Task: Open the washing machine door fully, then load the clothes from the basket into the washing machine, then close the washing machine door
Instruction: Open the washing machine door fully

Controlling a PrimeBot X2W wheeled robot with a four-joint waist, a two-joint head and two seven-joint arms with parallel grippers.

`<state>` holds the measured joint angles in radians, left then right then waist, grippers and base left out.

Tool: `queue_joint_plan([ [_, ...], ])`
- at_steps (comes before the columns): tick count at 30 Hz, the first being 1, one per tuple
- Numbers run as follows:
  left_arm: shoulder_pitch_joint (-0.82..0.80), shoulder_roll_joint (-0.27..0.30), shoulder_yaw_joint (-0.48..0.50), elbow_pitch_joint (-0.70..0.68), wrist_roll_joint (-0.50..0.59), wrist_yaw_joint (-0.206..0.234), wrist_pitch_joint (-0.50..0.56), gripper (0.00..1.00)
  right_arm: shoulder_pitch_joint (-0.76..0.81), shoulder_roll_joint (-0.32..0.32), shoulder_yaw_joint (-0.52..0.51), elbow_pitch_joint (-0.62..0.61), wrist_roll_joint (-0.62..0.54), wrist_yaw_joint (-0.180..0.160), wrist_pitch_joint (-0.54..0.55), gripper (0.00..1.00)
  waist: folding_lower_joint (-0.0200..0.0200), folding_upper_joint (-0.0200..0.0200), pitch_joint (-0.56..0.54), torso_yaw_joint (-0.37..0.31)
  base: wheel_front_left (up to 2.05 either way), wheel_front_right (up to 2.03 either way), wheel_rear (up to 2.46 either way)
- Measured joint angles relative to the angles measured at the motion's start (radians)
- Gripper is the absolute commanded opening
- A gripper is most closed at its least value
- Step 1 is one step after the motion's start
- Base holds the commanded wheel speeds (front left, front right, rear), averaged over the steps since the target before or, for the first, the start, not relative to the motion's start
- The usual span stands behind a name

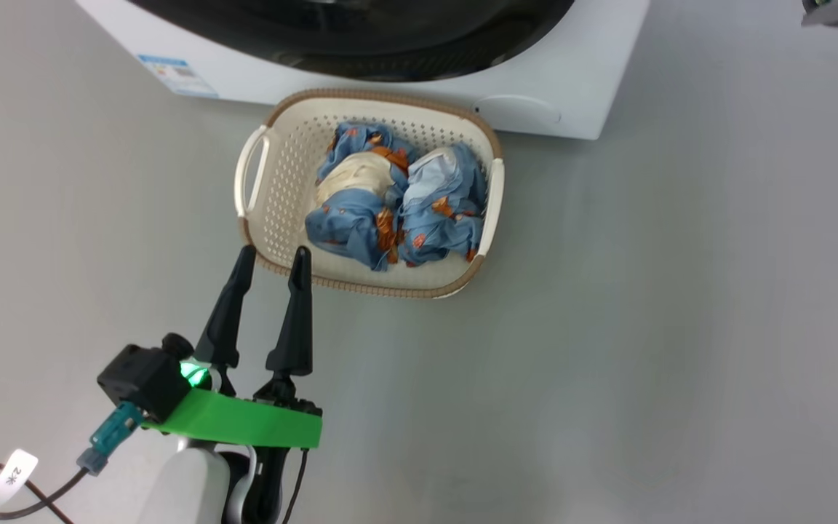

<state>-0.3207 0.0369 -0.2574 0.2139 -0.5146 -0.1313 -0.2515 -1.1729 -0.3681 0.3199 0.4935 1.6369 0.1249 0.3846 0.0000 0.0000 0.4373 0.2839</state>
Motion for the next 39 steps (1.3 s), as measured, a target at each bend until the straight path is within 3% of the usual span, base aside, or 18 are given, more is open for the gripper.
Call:
queue_joint_plan([
  [11,-0.041,-0.002,-0.028,-0.02,-0.042,0.0,-0.004,1.0,-0.159,0.02,0.036,0.091,-0.027,0.0,0.109,0.0,0.0001,0.0,0.083,0.043,0.0,0.0,0.0],
  [39,-0.074,-0.006,-0.072,-0.044,-0.109,0.0,-0.004,1.0,-0.26,0.027,0.112,0.163,-0.107,0.0,0.079,0.0,0.0,0.0,0.135,0.117,0.0,0.0,0.0],
])
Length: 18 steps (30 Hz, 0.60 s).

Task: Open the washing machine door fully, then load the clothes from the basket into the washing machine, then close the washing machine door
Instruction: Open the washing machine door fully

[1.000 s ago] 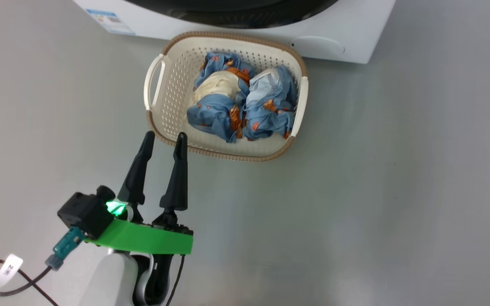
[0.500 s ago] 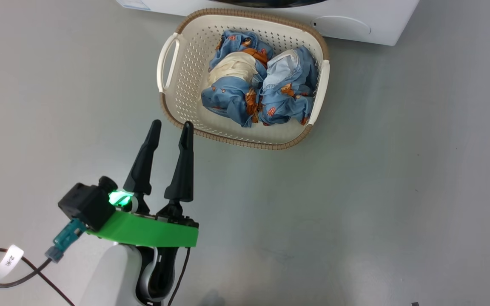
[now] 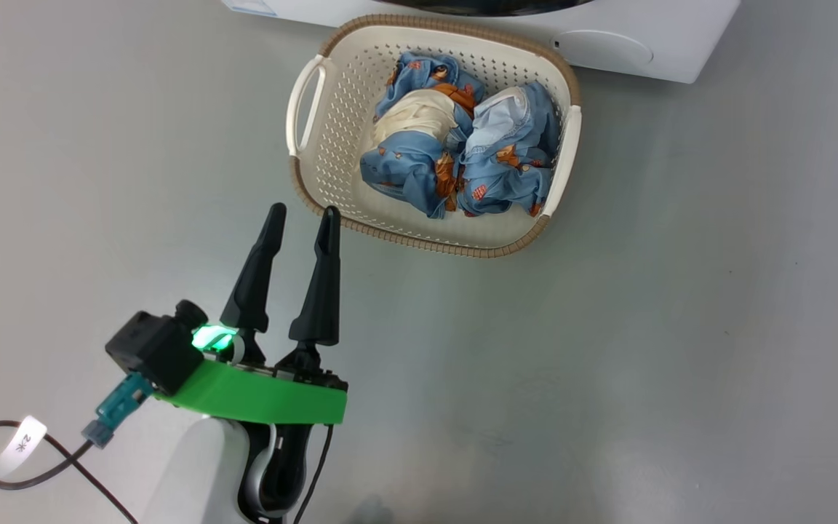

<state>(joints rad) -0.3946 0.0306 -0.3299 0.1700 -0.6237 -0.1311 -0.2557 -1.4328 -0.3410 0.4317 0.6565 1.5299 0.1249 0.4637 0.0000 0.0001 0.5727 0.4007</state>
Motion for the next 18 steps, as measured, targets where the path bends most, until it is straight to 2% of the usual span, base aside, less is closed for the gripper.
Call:
queue_joint_plan([
  [12,0.0,0.0,-0.006,-0.002,-0.01,0.0,0.0,1.0,-0.003,-0.012,0.043,0.0,0.0,0.0,0.015,0.0,0.0,0.0,-0.019,0.016,0.0,0.0,0.0],
  [18,0.005,0.0,-0.002,-0.001,-0.005,0.0,0.0,1.0,0.05,-0.017,0.05,-0.022,0.012,0.0,0.021,0.0,0.0,0.0,-0.052,0.015,0.0,0.0,0.0],
])
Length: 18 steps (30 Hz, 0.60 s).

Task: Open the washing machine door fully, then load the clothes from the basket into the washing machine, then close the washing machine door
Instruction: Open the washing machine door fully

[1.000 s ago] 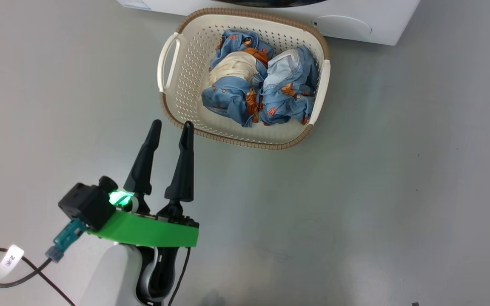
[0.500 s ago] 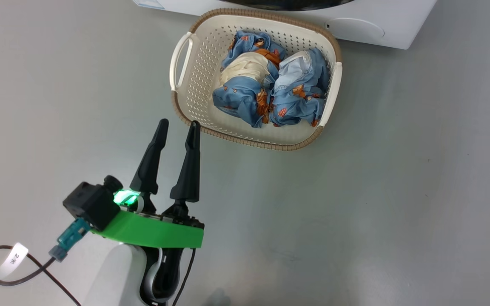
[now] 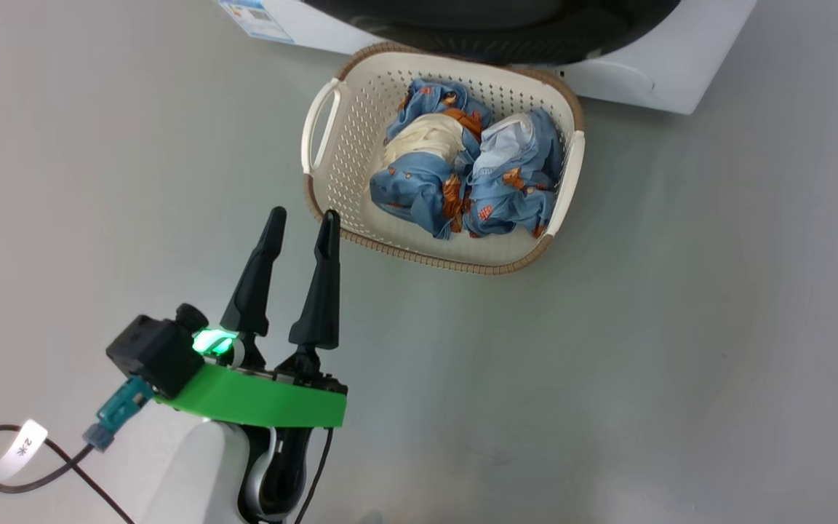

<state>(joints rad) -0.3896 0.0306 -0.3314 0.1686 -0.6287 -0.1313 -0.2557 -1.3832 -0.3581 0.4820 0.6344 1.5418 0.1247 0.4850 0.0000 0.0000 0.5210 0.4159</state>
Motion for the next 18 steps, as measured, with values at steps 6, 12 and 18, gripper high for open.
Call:
queue_joint_plan([
  [6,0.01,0.0,0.001,0.001,0.028,0.0,0.0,1.0,0.064,0.004,0.015,-0.014,0.01,0.0,0.012,0.0,0.0,0.0,-0.042,-0.01,0.0,0.0,0.0],
  [12,0.043,0.0,-0.004,0.006,0.044,0.0,0.0,1.0,0.125,0.015,0.04,-0.025,0.016,0.0,0.026,0.0,0.0,0.0,-0.087,-0.014,0.0,0.0,0.0],
  [18,0.056,0.0,-0.01,0.006,0.047,0.0,0.0,1.0,0.185,0.033,0.068,-0.043,0.023,0.0,0.055,0.0,0.0,0.0,-0.124,-0.011,0.0,0.0,0.0],
])
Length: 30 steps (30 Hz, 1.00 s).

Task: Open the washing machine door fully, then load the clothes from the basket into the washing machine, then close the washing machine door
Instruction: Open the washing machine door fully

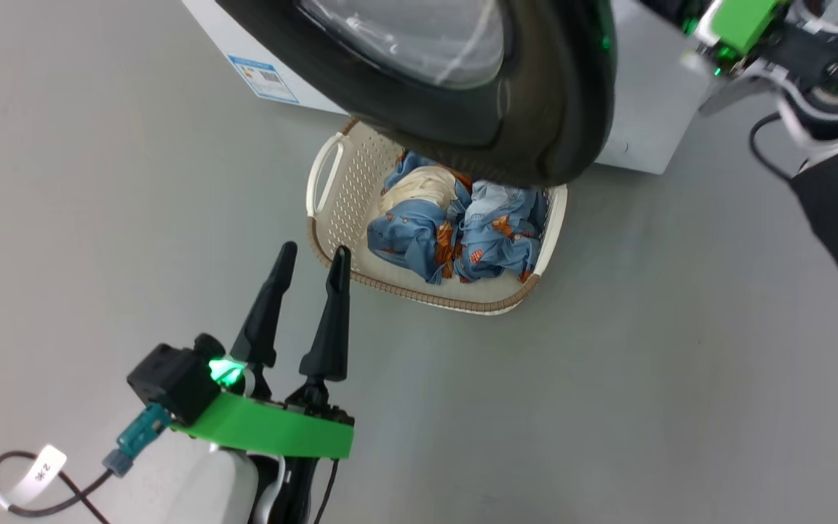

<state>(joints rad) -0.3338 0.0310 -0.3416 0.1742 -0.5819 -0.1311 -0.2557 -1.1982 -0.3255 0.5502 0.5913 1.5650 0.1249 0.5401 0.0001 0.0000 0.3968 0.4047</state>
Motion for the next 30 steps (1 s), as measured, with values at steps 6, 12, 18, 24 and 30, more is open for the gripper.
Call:
queue_joint_plan([
  [6,0.036,0.001,0.003,0.001,0.013,0.0,0.0,1.0,0.066,0.02,0.019,-0.022,0.01,0.0,0.015,0.0,-0.0001,0.0,-0.039,0.004,0.0,0.0,0.0],
  [12,0.056,0.001,0.01,0.0,0.027,0.0,0.0,1.0,0.116,0.043,0.029,-0.055,0.011,0.0,0.024,0.0,0.0,0.0,-0.065,0.004,0.0,0.0,0.0],
  [18,0.056,0.001,0.012,-0.001,0.029,0.0,0.0,1.0,0.153,0.058,0.035,-0.083,0.023,0.0,0.04,0.0,0.0,0.0,-0.076,0.007,0.0,0.0,0.0],
  [24,0.065,0.001,0.011,-0.002,0.029,0.0,0.0,1.0,0.193,0.077,0.048,-0.1,0.034,0.0,0.055,0.0,0.0,0.0,-0.09,0.017,0.0,0.0,0.0],
  [30,0.076,0.002,0.014,-0.002,0.029,0.0,0.0,1.0,0.228,0.109,0.057,-0.115,0.038,0.0,0.075,0.0,0.0,0.0,-0.108,0.029,0.0,0.0,0.0],
])
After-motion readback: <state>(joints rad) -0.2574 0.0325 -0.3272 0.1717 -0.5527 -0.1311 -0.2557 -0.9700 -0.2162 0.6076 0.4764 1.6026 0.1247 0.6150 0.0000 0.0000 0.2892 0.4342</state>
